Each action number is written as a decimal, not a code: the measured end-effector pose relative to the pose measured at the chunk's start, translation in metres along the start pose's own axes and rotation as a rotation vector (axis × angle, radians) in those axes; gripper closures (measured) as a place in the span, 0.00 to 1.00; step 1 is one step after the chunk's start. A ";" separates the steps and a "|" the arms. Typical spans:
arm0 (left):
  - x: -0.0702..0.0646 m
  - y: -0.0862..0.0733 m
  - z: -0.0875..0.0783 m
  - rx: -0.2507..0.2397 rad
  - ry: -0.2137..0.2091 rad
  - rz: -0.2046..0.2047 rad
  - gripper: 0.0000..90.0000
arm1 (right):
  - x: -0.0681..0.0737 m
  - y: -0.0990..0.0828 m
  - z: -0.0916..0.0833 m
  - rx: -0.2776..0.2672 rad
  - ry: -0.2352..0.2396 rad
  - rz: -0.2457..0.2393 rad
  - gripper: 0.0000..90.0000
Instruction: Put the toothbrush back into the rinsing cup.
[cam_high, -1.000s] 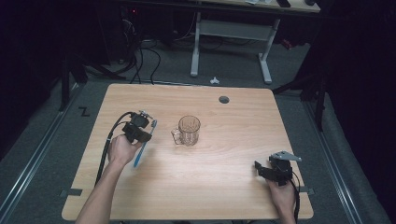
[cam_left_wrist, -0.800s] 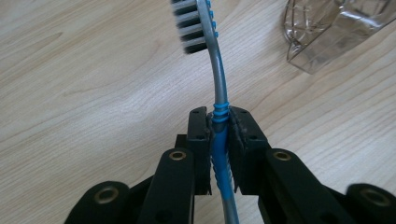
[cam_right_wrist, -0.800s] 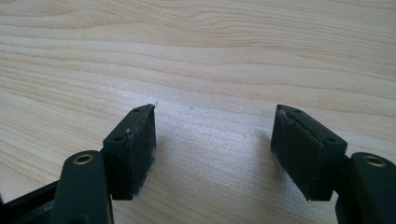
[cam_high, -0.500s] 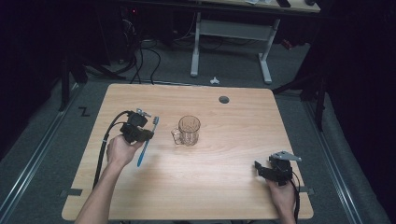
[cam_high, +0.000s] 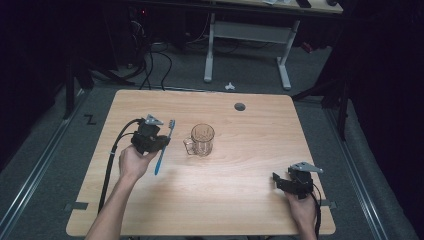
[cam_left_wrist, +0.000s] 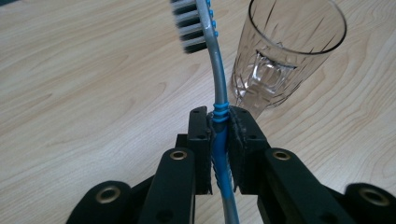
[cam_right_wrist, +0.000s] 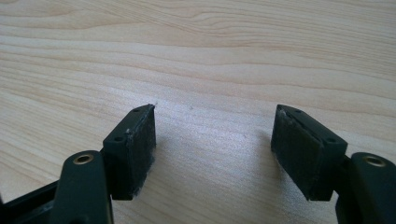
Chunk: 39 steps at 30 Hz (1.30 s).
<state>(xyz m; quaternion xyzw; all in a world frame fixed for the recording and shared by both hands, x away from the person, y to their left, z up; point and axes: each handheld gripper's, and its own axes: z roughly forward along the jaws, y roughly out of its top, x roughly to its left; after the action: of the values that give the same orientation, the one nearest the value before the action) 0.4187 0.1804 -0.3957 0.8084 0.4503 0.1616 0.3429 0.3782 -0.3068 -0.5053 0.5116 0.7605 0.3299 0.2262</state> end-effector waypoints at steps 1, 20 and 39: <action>-0.001 0.000 -0.001 -0.009 -0.003 0.001 0.89 | 0.000 0.000 0.000 0.000 0.000 0.000 0.35; -0.013 0.013 -0.009 -0.111 -0.032 0.027 0.89 | 0.000 0.000 0.000 0.000 0.002 0.005 0.35; -0.019 0.025 -0.008 -0.207 -0.010 0.043 0.89 | 0.000 0.000 0.000 0.000 0.002 0.003 0.34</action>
<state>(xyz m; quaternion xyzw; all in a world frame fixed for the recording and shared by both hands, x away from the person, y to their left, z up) 0.4189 0.1594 -0.3716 0.7789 0.4122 0.2105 0.4232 0.3780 -0.3068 -0.5053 0.5125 0.7600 0.3305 0.2249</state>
